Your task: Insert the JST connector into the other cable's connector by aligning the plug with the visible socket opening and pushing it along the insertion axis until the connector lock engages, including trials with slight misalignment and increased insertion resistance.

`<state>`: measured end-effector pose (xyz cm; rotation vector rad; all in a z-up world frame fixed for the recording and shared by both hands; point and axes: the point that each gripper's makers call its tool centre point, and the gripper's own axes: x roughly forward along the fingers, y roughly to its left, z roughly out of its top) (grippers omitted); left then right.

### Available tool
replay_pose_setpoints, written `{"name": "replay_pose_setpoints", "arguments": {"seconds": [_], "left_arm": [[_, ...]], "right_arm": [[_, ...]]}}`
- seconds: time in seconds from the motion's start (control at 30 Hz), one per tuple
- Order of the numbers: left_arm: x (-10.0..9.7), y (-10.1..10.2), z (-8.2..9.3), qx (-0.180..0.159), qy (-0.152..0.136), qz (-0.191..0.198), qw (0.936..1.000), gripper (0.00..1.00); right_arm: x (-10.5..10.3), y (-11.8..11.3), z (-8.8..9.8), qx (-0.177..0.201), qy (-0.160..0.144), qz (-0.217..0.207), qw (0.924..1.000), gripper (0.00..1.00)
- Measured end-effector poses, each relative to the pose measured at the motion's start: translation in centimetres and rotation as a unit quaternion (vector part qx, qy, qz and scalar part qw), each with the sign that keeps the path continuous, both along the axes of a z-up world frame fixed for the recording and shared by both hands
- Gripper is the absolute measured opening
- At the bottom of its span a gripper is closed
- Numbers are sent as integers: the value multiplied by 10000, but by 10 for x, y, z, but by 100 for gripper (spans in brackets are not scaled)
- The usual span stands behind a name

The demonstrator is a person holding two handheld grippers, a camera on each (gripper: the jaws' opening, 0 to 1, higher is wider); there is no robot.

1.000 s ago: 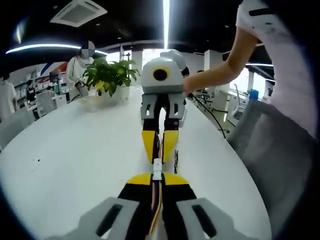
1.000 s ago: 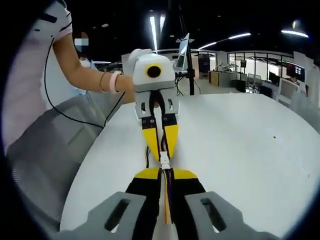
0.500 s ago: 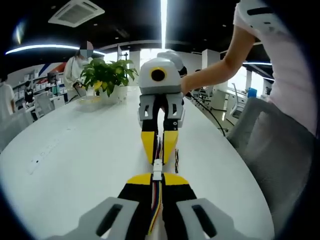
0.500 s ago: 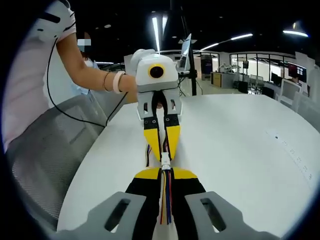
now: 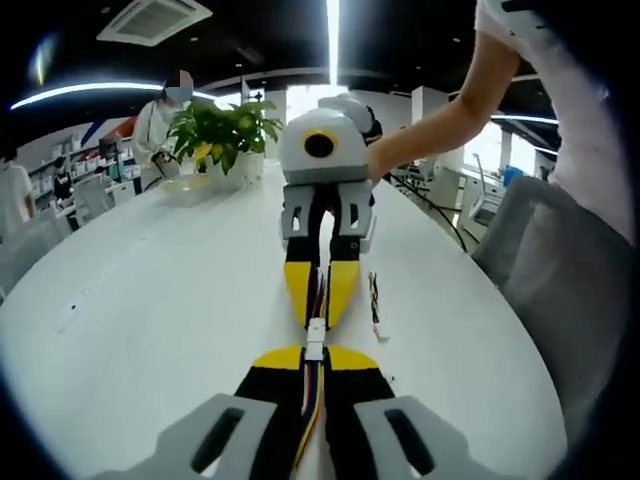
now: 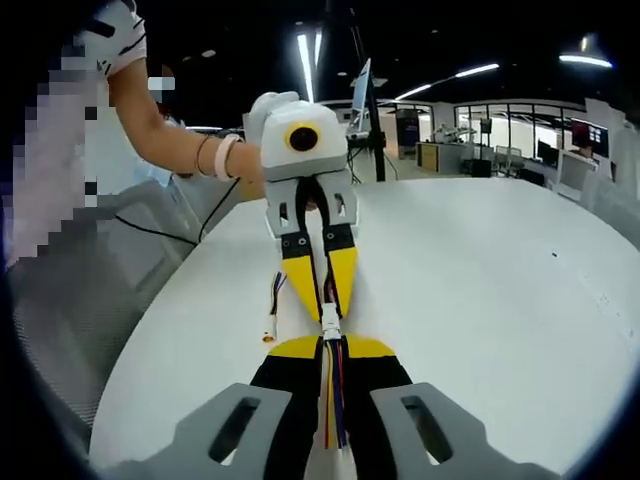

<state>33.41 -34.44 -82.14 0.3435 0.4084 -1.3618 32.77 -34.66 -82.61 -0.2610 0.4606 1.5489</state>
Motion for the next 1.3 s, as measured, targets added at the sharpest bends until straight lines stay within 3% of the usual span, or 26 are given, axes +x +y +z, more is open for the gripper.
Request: {"name": "replay_pose_setpoints", "arguments": {"seconds": [0.8, 0.87, 1.13, 1.3], "left_arm": [[-3, 0, -23, 249, -11, 190, 9995, 4], [-3, 0, -24, 222, 95, 277, 9993, 7], [-7, 2, -22, 311, 67, 277, 9991, 8], [-7, 7, -11, 199, 55, 404, 9990, 9]], "right_arm": [[-5, 0, -19, -148, 46, 11, 9999, 6], [-7, 1, -19, -129, 93, 38, 9999, 6], [-10, 2, -18, -160, 92, 55, 9998, 11], [-7, 0, -10, -83, 55, -10, 9999, 10]]}}
